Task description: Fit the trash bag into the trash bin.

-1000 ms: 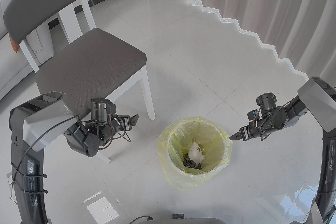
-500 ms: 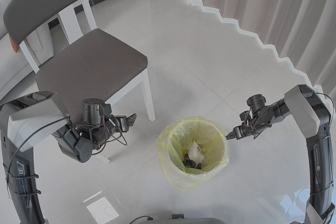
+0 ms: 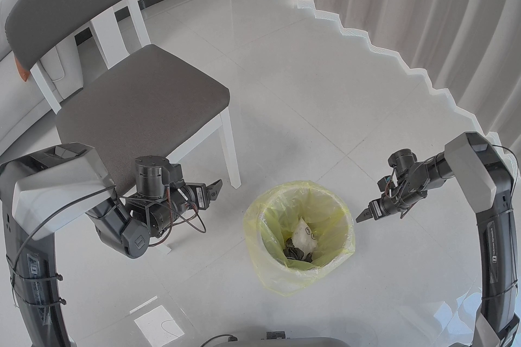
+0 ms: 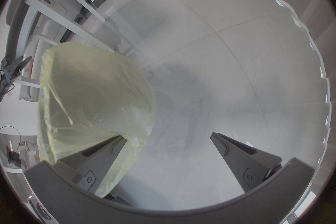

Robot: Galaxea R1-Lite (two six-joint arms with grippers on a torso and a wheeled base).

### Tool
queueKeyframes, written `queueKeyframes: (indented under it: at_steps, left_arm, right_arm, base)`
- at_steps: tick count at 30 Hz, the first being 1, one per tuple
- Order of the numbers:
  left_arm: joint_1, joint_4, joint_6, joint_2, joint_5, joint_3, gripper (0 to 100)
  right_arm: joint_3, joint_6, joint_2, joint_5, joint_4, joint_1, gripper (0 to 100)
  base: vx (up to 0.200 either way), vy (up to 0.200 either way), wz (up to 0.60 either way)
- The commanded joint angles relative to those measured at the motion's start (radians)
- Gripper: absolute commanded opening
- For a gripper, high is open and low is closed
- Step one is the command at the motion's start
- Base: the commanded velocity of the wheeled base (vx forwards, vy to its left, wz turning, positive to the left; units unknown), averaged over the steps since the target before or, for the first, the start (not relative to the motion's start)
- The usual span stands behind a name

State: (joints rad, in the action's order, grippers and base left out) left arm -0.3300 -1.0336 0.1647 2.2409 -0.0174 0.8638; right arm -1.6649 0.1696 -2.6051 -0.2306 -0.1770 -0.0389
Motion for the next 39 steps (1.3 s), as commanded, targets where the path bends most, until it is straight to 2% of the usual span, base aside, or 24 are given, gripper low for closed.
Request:
queueKeyframes:
  at_steps: [1,9,12,16,18,20,23,26,29,30,31,35,39]
  left_arm:
    - [-0.047,0.000,0.003,0.036,0.033,0.004,100]
    - [-0.164,-0.063,0.056,-0.089,0.051,-0.042,100]
    - [-0.196,-0.128,0.058,-0.248,0.086,-0.161,100]
    - [-0.218,-0.209,0.056,-0.448,0.097,-0.281,100]
    - [-0.218,-0.204,0.053,-0.511,0.094,-0.301,100]
    - [-0.192,-0.164,0.045,-0.670,0.086,-0.341,100]
    - [-0.053,-0.006,0.041,-0.888,0.109,-0.385,100]
    - [0.014,0.121,0.042,-1.015,0.139,-0.393,100]
    - [0.031,0.253,0.039,-1.202,0.140,-0.419,100]
    - [0.031,0.253,0.039,-1.202,0.140,-0.419,100]
    - [0.031,0.349,0.022,-1.327,0.132,-0.431,100]
    - [0.039,0.570,-0.007,-1.558,0.123,-0.450,100]
    - [0.109,0.767,-0.005,-1.793,0.129,-0.476,100]
  right_arm:
    - [0.183,0.038,0.255,0.001,0.001,0.080,100]
    - [0.379,0.045,0.626,-0.004,0.008,0.137,100]
    - [0.563,0.025,0.912,-0.022,0.102,0.137,100]
    - [0.738,-0.035,1.180,-0.029,0.246,0.125,100]
    - [0.771,-0.056,1.241,-0.029,0.272,0.122,100]
    - [0.838,-0.119,1.398,-0.026,0.321,0.097,100]
    - [0.939,-0.206,1.599,-0.022,0.355,0.090,100]
    - [1.021,-0.225,1.723,-0.022,0.361,0.091,100]
    - [1.123,-0.225,1.886,-0.029,0.355,0.091,100]
    - [1.123,-0.225,1.886,-0.029,0.355,0.091,100]
    - [1.171,-0.226,1.978,-0.030,0.349,0.091,100]
    - [1.265,-0.226,2.136,-0.032,0.347,0.088,100]
    - [1.364,-0.226,2.301,-0.047,0.347,0.088,100]
  base:
    - [0.000,0.000,0.00]
    - [0.000,0.000,0.00]
    - [0.000,0.000,0.00]
    - [0.000,0.000,0.00]
    - [0.000,0.000,0.00]
    - [0.000,0.000,0.00]
    - [0.000,0.000,0.00]
    - [0.000,0.000,0.00]
    - [0.000,0.000,0.00]
    - [0.000,0.000,0.00]
    - [0.000,0.000,0.00]
    - [0.000,0.000,0.00]
    - [0.000,0.000,0.00]
